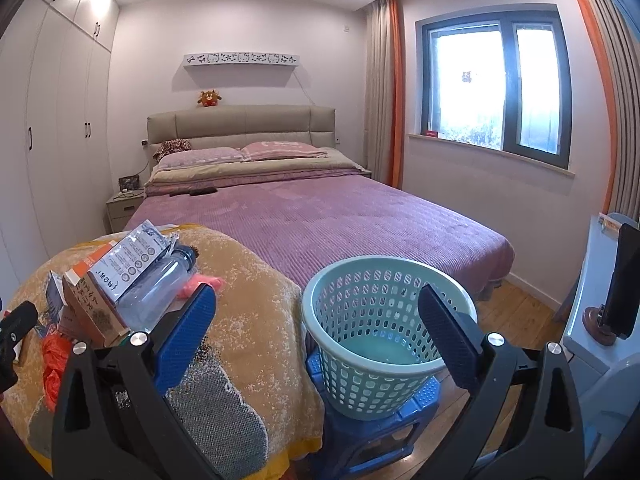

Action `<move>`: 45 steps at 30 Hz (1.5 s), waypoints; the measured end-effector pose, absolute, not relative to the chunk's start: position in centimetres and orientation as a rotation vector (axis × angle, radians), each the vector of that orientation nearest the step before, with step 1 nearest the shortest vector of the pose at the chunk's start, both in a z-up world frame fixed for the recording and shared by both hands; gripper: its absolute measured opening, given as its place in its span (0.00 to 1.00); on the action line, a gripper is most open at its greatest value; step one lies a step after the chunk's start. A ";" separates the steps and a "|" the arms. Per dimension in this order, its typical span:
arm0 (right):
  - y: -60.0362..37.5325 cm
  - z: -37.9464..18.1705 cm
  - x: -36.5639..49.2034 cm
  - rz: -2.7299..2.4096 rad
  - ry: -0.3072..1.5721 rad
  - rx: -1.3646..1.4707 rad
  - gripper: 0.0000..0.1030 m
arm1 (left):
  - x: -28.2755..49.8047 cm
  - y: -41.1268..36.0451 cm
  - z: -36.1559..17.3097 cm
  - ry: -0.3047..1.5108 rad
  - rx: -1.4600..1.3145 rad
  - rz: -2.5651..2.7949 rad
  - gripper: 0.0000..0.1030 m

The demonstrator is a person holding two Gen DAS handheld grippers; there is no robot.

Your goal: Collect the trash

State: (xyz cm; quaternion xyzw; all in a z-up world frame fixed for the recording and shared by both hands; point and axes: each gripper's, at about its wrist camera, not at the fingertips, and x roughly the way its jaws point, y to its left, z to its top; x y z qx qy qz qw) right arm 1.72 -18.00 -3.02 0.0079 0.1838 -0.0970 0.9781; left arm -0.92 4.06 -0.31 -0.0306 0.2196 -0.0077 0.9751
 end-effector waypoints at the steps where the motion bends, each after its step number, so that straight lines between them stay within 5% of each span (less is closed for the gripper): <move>1: -18.0 -3.0 1.7 -0.195 0.370 0.015 0.93 | -1.0 4.1 -0.3 0.441 -0.060 -0.014 0.92; 33: -18.3 -3.5 2.0 -0.180 0.390 0.042 0.89 | -0.9 5.1 -1.1 0.461 -0.104 -0.026 0.92; 39: -16.8 -3.4 2.4 -0.106 0.414 0.043 0.77 | -1.1 7.9 -1.2 0.466 -0.138 0.009 0.92; 45: -13.0 -3.4 2.8 0.055 0.449 0.015 0.50 | -1.7 12.5 -1.3 0.464 -0.142 0.120 0.92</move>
